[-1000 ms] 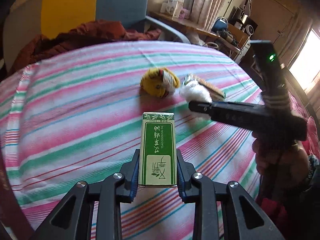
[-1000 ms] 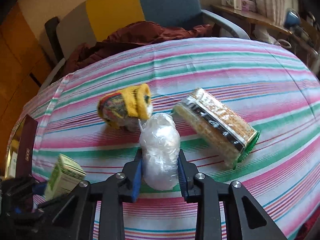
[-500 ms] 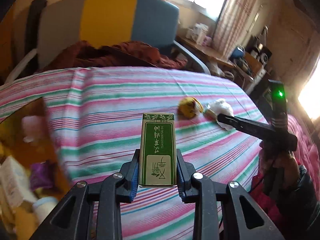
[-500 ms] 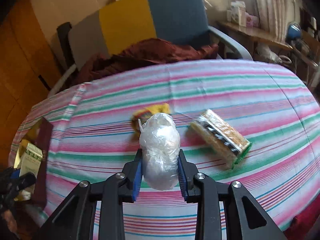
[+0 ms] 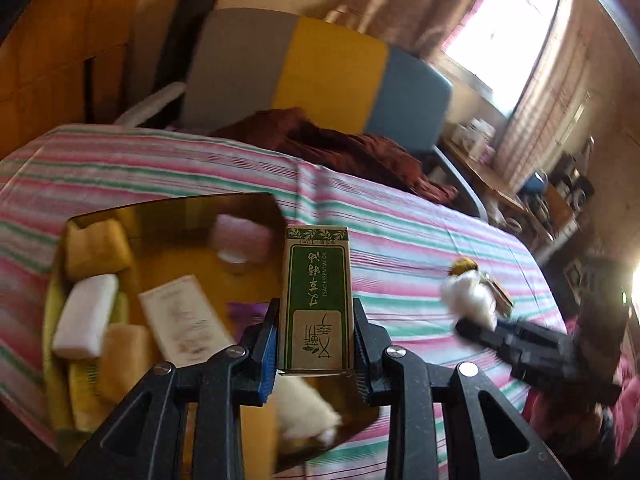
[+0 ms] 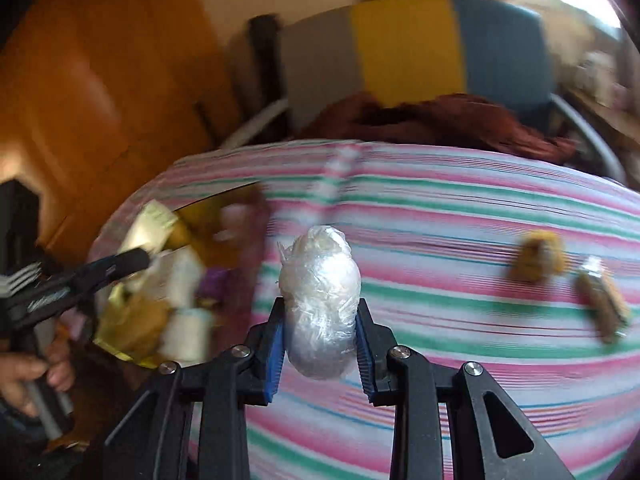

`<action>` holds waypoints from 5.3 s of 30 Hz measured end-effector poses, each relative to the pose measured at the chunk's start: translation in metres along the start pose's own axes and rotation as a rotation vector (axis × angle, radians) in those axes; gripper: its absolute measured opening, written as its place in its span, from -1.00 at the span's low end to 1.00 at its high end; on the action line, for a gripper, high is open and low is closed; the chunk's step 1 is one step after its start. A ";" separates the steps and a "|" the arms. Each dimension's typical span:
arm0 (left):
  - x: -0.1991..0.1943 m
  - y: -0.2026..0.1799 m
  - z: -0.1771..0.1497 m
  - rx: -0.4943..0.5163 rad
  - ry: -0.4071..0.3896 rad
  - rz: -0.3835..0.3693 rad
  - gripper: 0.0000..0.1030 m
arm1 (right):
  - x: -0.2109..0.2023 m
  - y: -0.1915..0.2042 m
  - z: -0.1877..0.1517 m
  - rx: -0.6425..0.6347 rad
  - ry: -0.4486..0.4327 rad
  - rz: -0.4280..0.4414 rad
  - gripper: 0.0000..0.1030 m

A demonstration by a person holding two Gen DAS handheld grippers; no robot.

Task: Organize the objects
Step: 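Carry the green box and plastic bag over the gold tray, then open both tools to drop the box and bag into the tray, then move both tools from the tray toward the plush toy and snack bar, then grasp the wrapped snack bar with the right tool while the left tool grasps the yellow plush toy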

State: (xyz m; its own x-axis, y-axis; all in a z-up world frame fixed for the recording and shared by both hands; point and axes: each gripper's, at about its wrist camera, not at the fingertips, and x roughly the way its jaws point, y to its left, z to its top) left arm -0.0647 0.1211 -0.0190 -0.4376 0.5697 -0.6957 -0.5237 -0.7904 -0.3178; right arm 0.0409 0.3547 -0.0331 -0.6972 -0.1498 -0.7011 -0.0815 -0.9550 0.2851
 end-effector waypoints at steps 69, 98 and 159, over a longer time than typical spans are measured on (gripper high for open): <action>-0.027 0.014 -0.016 0.060 -0.082 0.227 -0.15 | 0.061 0.095 -0.027 -0.069 0.108 0.028 0.36; -0.030 -0.008 -0.023 0.120 -0.079 0.210 -0.15 | 0.042 0.069 -0.021 0.011 0.047 -0.023 0.57; 0.091 -0.177 -0.041 0.464 0.208 -0.044 -0.15 | 0.008 -0.304 -0.002 0.178 0.260 -0.630 0.66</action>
State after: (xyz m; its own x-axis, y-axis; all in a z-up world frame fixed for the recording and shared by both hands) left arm 0.0176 0.3035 -0.0523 -0.2780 0.5058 -0.8167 -0.8282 -0.5569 -0.0630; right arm 0.0613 0.6435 -0.1262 -0.2878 0.3406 -0.8951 -0.5450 -0.8267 -0.1394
